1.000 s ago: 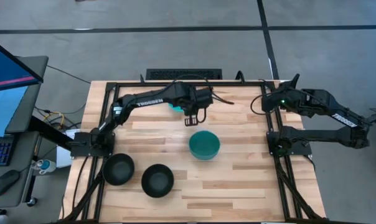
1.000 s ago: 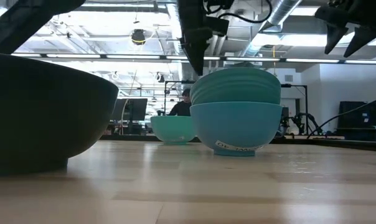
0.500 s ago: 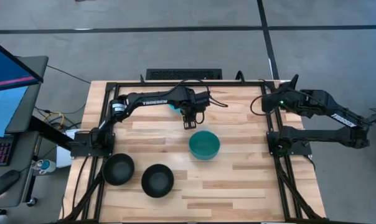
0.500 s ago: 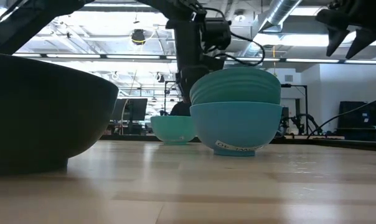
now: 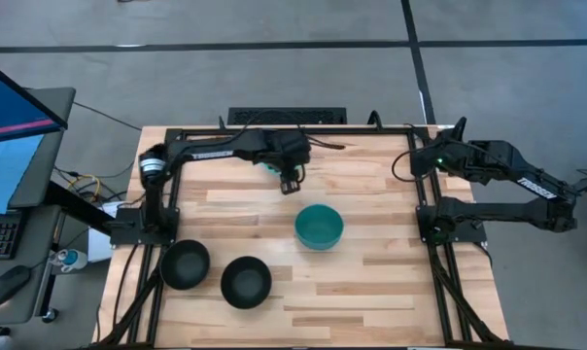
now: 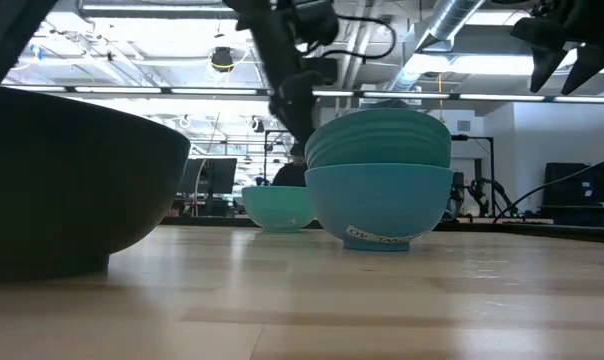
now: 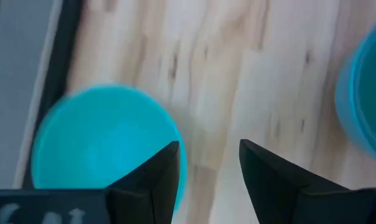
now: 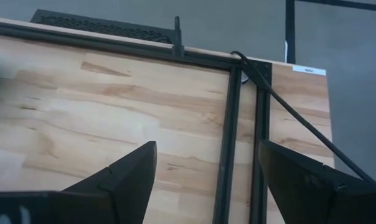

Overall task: Nest bowls inside each other
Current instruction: Stack the light blue bowl on the green bowl

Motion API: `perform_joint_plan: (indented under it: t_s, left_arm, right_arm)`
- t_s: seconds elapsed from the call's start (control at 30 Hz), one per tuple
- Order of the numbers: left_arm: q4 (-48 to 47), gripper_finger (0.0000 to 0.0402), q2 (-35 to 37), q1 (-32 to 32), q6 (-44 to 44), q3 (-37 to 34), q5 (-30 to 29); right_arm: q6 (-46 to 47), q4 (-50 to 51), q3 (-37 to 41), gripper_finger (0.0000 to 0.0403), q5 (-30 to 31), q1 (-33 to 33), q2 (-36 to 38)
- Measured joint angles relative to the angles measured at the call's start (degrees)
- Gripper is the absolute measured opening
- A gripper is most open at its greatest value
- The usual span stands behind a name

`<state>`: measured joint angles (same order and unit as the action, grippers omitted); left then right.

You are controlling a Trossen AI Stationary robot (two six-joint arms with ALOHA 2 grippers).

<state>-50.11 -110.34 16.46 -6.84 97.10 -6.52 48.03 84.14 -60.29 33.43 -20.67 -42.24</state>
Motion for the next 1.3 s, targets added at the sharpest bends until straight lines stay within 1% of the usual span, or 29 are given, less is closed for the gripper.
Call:
perform_joint_plan:
  t_s: [0.1,0.17,0.27,0.37,0.43,0.5,0.57,0.67,0.73,0.8,0.9,1.0,1.07,1.13,1.2,1.3]
  left_arm:
    - [1.75,0.016,2.18,0.36,0.49,-6.4,0.24]
    - [1.76,0.016,2.6,0.35,0.0,-8.4,-0.84]
    - [1.86,0.016,2.6,0.25,-2.42,-9.16,-3.79]
    - [3.48,0.016,2.61,0.74,-4.83,-9.13,-4.05]
    - [2.61,0.016,2.6,1.21,-6.7,-9.13,-3.73]
    - [1.78,0.0163,2.6,1.57,-7.47,-9.16,-1.75]
    - [2.24,0.0169,2.62,1.71,-7.44,-9.28,0.14]
    - [3.7,0.0181,2.6,2.0,-7.37,-10.44,0.65]
    - [4.23,0.0189,2.6,2.52,-6.5,-11.93,2.08]
    - [4.29,0.0195,2.6,2.85,-6.01,-13.47,1.87]
    - [5.87,0.0198,2.6,2.88,-7.39,-15.48,0.05]
    - [7.16,0.0198,2.49,3.3,-8.38,-16.29,0.15]
    - [8.47,0.0192,2.35,3.77,-9.01,-16.42,0.06]
    - [9.59,0.0178,2.33,4.17,-10.2,-16.43,0.06]
    - [10.47,0.0152,2.33,4.59,-11.3,-16.43,0.23]
    - [9.41,0.0095,2.33,5.44,-11.86,-16.43,2.66]
  right_arm:
    - [0.0,-0.04,0.0,0.0306,0.92,0.0,0.0]
    - [0.0,-0.15,0.0,0.0306,1.13,0.0,0.0]
    - [0.03,-0.15,0.0,0.0306,1.16,0.0,0.0]
    - [0.54,-0.17,0.0,0.0306,1.12,0.0,0.0]
    - [1.45,-0.17,0.0,0.0306,1.14,0.0,0.0]
    - [1.9,-0.15,0.0,0.0306,1.13,0.0,0.0]
    - [1.97,-0.15,0.0,0.0306,1.14,0.0,0.0]
    - [1.97,-0.15,0.0,0.0306,1.16,0.0,0.0]
    - [1.99,-0.15,0.0,0.0306,1.23,0.0,0.0]
    - [1.99,-0.15,0.0,0.0306,1.26,0.0,0.0]
    - [1.97,-0.15,0.0,0.0306,1.37,0.0,0.0]
    - [1.99,-0.15,0.0,0.0306,1.42,0.0,0.0]
    - [2.03,-0.17,0.0,0.0306,1.42,0.0,0.0]
    - [2.12,-0.27,0.0,0.0306,1.28,-0.01,0.0]
    - [2.87,-0.55,0.0,0.0306,1.11,0.02,0.0]
    - [3.78,-0.6,-0.01,0.0306,0.91,0.56,-0.06]
